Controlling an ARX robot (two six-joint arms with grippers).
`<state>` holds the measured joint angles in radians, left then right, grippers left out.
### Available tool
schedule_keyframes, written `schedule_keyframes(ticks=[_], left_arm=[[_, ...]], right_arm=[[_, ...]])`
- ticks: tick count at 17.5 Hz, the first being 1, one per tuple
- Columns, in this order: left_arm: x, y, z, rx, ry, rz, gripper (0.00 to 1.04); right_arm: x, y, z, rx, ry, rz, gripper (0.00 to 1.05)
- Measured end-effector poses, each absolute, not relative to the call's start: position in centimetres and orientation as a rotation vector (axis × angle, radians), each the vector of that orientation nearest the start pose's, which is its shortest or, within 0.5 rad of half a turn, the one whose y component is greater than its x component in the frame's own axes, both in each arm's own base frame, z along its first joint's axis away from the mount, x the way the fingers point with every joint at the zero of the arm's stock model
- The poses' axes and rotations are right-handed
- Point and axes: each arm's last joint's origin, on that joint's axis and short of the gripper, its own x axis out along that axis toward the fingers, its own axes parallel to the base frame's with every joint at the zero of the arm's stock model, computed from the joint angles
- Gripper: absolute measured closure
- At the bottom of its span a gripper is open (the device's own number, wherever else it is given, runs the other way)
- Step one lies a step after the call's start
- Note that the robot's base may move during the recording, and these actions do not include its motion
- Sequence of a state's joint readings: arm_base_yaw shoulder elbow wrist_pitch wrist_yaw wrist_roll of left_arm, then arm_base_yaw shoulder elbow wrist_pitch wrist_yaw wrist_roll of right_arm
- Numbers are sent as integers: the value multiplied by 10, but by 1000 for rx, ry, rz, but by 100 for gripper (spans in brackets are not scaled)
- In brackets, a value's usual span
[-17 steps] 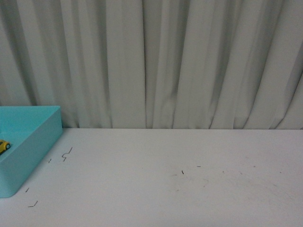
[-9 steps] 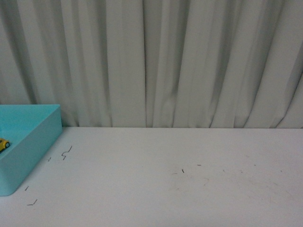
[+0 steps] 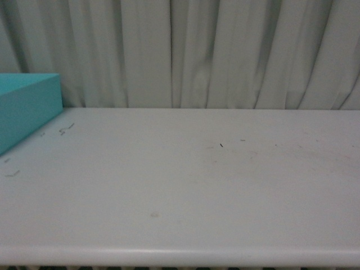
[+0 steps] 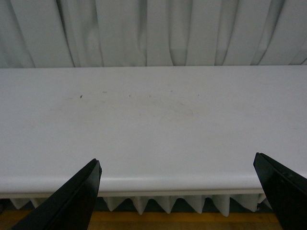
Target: Wind up and store yellow beetle toy
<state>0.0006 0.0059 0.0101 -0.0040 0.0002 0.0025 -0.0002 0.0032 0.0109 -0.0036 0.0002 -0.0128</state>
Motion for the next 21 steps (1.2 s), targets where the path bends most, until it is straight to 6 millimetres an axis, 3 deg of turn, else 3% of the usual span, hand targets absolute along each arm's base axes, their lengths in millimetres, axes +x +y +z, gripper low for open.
schedule_keyframes(ticks=[21], left_arm=[[97,0,166,3,1,1,7]], right_arm=[[97,0,166,-10,-1,-1,7]])
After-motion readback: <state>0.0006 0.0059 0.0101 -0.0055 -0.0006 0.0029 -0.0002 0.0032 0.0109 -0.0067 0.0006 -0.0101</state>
